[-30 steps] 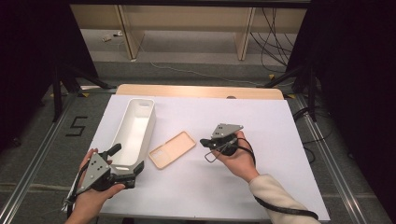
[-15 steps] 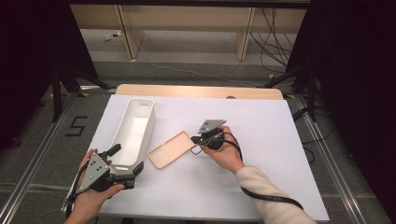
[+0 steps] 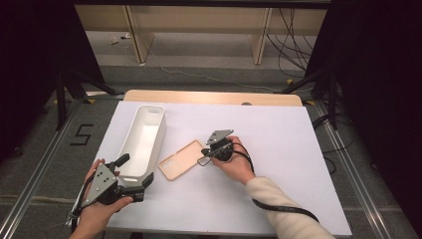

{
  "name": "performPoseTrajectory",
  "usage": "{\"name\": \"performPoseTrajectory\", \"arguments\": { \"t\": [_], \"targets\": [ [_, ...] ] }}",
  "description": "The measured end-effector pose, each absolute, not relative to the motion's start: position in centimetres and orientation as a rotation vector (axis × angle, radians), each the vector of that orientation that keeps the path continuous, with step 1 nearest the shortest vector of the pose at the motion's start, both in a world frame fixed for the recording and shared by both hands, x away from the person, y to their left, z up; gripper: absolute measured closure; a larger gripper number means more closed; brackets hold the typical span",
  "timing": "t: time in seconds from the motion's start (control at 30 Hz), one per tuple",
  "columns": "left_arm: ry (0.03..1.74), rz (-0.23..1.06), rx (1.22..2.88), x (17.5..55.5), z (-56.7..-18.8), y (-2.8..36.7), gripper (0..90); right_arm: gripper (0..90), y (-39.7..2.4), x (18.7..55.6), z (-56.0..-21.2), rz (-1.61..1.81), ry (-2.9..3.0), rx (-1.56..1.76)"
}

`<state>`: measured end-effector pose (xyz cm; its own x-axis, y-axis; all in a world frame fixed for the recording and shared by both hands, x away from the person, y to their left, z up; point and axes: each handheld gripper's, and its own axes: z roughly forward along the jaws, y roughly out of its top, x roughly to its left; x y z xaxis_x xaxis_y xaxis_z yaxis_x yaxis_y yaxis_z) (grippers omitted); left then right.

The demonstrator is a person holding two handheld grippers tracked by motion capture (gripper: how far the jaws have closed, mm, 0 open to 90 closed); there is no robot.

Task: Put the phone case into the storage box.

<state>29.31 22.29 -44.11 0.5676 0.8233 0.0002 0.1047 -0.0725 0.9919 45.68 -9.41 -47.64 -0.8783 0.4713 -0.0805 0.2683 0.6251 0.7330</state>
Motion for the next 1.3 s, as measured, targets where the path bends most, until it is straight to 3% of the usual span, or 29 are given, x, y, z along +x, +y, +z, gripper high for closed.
{"name": "performPoseTrajectory", "arguments": {
  "t": [1.3],
  "targets": [
    [0.811, 0.713, 1.553, 29.3, -44.1, 22.3, 3.2, 90.0, -8.8, 46.7, -48.4, 1.033, 2.571, 0.63]
  ]
}}
